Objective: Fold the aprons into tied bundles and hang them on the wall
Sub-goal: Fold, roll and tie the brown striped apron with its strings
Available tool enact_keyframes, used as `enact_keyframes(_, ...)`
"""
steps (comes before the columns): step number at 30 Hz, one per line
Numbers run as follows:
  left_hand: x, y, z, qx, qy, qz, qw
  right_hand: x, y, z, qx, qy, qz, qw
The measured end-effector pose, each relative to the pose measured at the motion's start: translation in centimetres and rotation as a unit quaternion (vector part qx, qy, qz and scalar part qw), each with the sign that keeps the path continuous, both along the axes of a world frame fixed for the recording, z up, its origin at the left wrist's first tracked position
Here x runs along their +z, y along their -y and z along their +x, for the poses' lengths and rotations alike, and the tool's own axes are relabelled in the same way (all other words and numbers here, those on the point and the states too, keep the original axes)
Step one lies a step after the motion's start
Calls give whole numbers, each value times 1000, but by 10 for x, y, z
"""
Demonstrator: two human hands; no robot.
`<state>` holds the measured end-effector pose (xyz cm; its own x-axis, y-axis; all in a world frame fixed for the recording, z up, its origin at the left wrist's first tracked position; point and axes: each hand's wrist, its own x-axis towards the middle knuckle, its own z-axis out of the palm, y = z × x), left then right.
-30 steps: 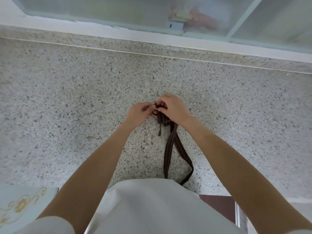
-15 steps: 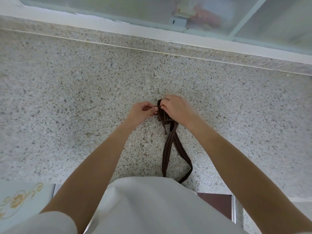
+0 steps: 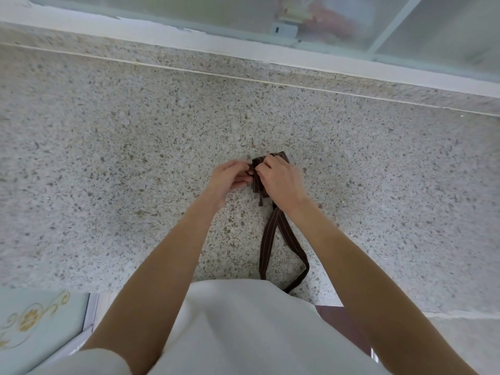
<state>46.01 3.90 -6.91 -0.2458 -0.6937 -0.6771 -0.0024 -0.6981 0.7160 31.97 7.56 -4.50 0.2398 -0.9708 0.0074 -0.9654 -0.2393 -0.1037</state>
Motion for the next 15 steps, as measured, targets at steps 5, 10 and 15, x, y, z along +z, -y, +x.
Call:
enact_keyframes(5,-3,2,9,13,77,-36,996,-15,-5,1,-11,70,-31,997)
enact_keyframes(10,-6,4,8,18,108,-69,992,-16,-12,-6,-113,222,-41,968)
enact_keyframes(15,-19,1,16,-65,182,-157,969,-13,-28,-15,-172,223,-60,958)
